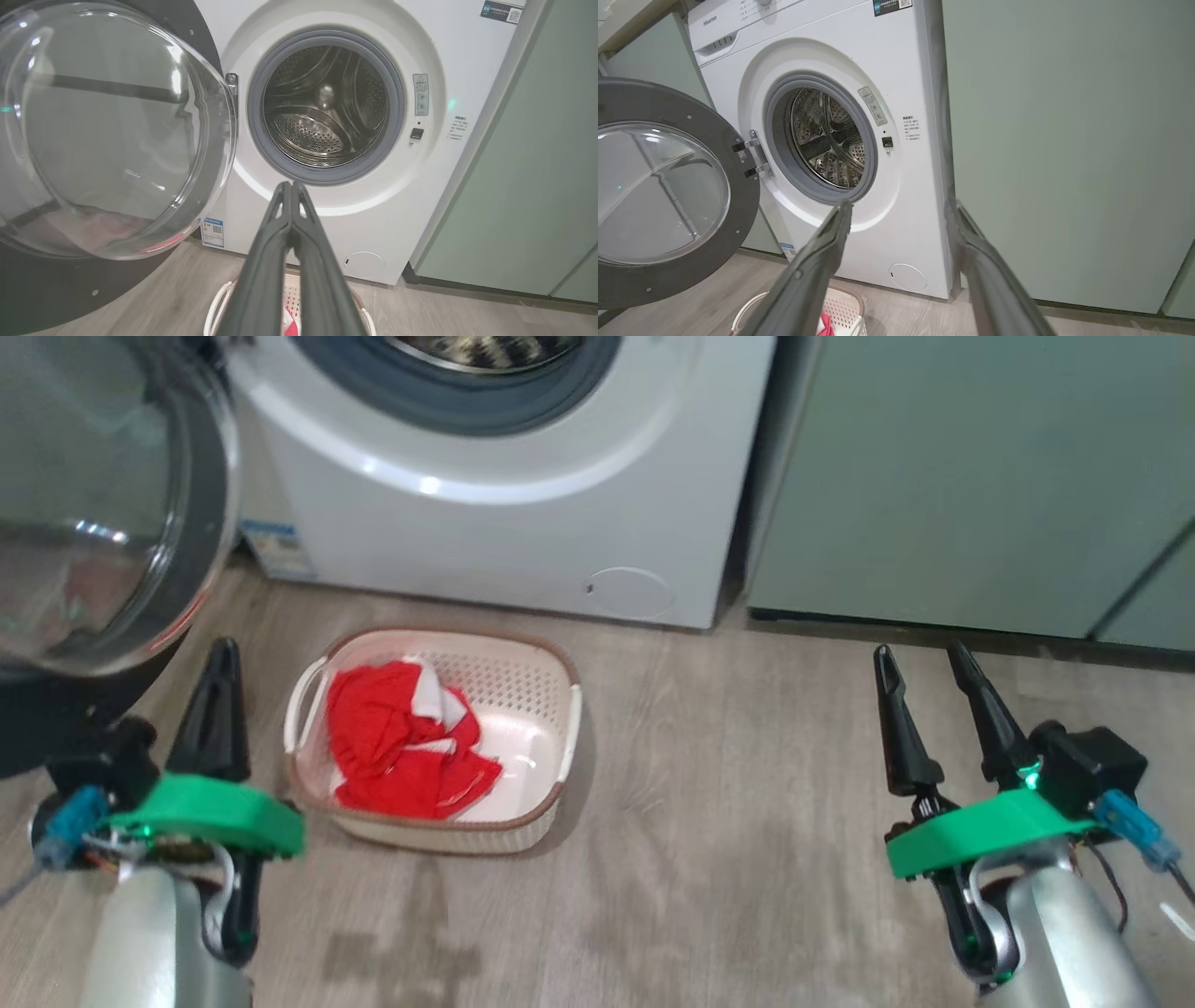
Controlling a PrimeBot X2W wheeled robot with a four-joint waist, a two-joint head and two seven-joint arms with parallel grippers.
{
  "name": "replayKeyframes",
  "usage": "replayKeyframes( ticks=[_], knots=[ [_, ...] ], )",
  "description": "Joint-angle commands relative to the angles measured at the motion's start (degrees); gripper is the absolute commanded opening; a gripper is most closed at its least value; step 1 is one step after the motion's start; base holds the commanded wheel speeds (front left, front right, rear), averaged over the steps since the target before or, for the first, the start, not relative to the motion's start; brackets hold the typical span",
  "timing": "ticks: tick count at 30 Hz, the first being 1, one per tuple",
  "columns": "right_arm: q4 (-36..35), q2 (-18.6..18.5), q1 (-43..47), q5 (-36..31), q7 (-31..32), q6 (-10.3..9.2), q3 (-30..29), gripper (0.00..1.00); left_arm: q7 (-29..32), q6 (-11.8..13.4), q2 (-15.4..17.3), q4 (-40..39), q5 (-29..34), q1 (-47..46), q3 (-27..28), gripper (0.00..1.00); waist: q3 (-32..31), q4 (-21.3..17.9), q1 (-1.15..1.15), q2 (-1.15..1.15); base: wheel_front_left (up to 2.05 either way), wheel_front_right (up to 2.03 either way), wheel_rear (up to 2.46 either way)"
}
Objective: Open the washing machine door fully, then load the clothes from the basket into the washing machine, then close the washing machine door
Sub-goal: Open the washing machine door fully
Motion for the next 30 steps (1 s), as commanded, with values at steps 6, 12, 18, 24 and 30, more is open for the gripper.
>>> replayKeyframes(
  ticks=[6,12,18,24,30],
  knots=[
    [-3.4,0.6,0.4,-0.3,-0.5,0.00,0.3,1.00,-0.3,-0.1,-0.7,-6.4,-1.9,2.7,0.0,0.00,-1.9,-4.6,0.00,0.00,0.00,0.00,0.00],
    [-4.2,1.0,2.4,-0.6,-0.5,0.00,-0.8,1.00,-0.3,-0.1,-1.7,-9.7,-2.8,6.8,-1.5,0.00,-1.9,-7.2,0.00,0.00,0.00,0.00,0.00],
    [-4.7,1.3,3.7,0.0,-0.5,0.00,-1.7,1.00,-0.3,0.1,-1.8,-11.0,-5.4,9.7,-4.4,0.00,-1.7,-8.2,0.00,0.00,0.00,0.00,0.00],
    [-5.0,1.4,4.0,-0.3,-0.5,0.00,-2.3,1.00,-0.3,0.7,-1.8,-11.9,-7.1,10.9,-6.6,0.49,-1.5,-8.1,0.00,0.00,0.00,0.00,0.00],
    [-4.7,1.5,4.0,-0.5,-0.5,0.00,-2.1,1.00,-0.3,0.4,-1.8,-11.4,-8.1,10.9,-7.8,1.00,-1.5,-7.3,0.00,0.00,0.00,0.00,0.00]
  ],
)
